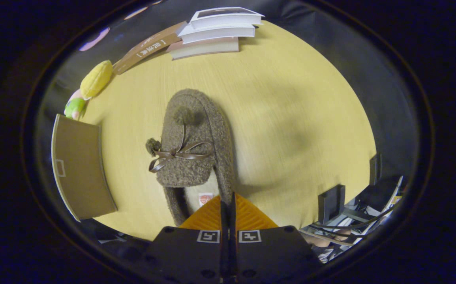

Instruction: Open the storage box then place both shoes into the box .Put the left shoe in first, then the right shoe, with the right side of both shoes facing outward in a uniform manner.

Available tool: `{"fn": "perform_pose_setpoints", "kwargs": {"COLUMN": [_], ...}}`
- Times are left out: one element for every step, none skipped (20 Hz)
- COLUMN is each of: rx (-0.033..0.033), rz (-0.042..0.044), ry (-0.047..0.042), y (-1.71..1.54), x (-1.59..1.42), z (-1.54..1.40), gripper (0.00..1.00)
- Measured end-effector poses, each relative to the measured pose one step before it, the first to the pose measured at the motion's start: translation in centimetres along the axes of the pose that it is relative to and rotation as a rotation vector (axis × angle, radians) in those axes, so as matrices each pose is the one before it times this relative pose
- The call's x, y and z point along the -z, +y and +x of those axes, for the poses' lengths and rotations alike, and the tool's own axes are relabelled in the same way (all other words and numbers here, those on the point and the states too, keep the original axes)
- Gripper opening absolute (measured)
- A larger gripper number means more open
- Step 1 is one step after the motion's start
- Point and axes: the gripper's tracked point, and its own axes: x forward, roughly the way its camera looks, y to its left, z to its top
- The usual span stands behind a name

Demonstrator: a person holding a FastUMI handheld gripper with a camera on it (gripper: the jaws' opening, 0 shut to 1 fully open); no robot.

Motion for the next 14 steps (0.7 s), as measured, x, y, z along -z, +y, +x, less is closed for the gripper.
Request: {"fn": "perform_pose_setpoints", "kwargs": {"rx": [-0.01856,-0.03061,-0.03965,-0.03287,-0.02276,-0.01841,-0.02314,-0.02693,-0.02937,-0.03266,-0.03203,-0.02582,-0.02248,-0.01761], "rz": [0.01930,0.03147,0.03400,0.03480,0.02541,0.01954,0.01046,0.00820,0.01056,0.01251,0.00803,-0.00096,-0.01161,-0.01937], "ry": [0.00287,0.00156,-0.00189,-0.01188,-0.01395,-0.01155,-0.00966,-0.00568,0.00135,-0.00191,-0.00287,-0.00360,-0.00703,-0.00625], "y": [0.339,0.559,0.633,0.507,0.333,0.277,0.502,0.558,0.754,0.988,1.074,1.037,1.168,1.199], "x": [0.180,0.178,0.051,-0.255,-0.394,-0.163,-0.145,0.080,0.086,0.032,0.071,0.114,0.117,0.234], "z": [-0.144,-0.201,-0.265,-0.156,-0.170,-0.241,-0.448,-0.548,-0.552,-0.546,-0.584,-0.570,-0.660,-0.654], "gripper": [0.04,0.04,0.04,0.04,0.04,0.04,0.04,0.04,0.03,0.03,0.03,0.03,0.04,0.03]}}
